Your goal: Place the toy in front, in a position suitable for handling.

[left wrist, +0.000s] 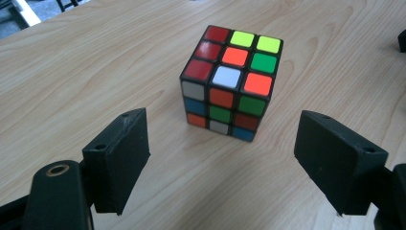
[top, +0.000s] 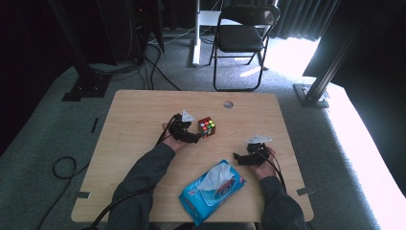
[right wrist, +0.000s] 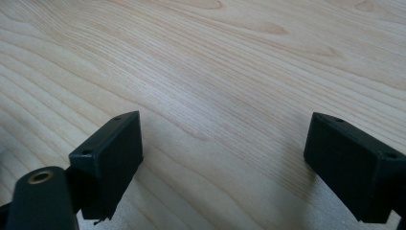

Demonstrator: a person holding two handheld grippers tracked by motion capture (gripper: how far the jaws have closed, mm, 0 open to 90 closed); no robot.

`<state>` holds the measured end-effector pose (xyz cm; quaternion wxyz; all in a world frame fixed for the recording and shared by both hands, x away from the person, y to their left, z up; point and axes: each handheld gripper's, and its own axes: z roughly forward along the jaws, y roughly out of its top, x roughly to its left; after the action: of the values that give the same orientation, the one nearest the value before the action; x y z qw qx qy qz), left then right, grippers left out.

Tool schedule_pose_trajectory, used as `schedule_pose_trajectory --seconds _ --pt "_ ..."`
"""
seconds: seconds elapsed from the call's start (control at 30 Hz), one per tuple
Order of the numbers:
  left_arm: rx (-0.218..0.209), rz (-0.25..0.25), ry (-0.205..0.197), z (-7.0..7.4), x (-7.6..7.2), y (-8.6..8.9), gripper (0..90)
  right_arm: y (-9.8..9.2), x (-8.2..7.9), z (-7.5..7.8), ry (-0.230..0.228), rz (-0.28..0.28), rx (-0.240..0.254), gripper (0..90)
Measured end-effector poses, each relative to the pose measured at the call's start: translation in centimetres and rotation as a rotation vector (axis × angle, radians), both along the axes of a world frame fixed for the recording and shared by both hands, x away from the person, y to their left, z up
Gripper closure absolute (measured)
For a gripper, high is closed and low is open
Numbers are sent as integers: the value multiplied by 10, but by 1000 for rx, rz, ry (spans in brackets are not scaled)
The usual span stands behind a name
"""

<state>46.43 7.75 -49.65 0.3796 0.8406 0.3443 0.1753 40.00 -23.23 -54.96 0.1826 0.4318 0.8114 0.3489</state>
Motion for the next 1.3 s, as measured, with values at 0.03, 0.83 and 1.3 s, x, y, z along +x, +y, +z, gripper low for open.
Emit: schedule_pose_trajectory --seconds 0.03,0.83,1.3 --pt "-2 -4 2 0 1 -2 197 0 0 0 1 0 0 128" --pt "-12 6 56 -17 32 -32 193 0 0 0 1 -1 0 128" --pt "57 30 40 -20 29 -41 337 0 0 0 1 -1 0 128"
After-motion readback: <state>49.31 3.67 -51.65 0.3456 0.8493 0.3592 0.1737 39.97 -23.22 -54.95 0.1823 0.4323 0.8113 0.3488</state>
